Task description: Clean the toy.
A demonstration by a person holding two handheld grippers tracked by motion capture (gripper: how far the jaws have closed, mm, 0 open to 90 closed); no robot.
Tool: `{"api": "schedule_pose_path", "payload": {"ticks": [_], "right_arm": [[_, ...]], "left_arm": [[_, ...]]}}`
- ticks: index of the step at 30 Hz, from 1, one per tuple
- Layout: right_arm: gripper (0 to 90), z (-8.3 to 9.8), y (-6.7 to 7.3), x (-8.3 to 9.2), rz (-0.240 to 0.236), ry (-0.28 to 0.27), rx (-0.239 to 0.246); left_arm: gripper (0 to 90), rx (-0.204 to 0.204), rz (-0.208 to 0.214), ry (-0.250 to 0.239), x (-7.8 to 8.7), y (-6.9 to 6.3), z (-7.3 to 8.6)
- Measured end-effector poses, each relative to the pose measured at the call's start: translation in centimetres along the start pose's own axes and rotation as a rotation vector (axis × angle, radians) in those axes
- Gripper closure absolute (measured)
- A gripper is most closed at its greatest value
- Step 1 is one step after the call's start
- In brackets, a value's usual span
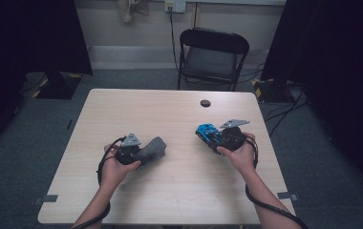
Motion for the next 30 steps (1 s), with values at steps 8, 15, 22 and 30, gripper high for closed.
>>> {"api": "schedule_pose_path", "payload": {"ticks": [8,15,22,30], "right_arm": [[27.8,2.4,-2.1,0.2,0.042,0.032,-0.025],[27.7,3.8,-2.8,0.0,0.061,0.033,-0.027],[27.5,5.2,-3.0,-0.2,0.062,0.047,-0.023],[26.8,5.8,-3.3,-0.2,0.033,0.065,-0.024]], "left_arm": [[64.2,0.021,-0.078,0.016,0.4,2.8,1.6],[63.4,0.020,-0.100,0.022,0.4,3.4,1.8],[59.8,0.032,-0.117,0.014,0.2,3.8,1.9],[31.0,0.047,-0.140,0.014,0.0,3.9,1.6]]}}
Point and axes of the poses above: each handheld gripper's, and its own axes: x roughly backward along the jaws, z roughly out of its underside, y roughly to its left, the point moved 8 cm from there along -x, roughly forward along the jaws, and after that the axes turned 15 degrees about -y, right-handed, at the moved point
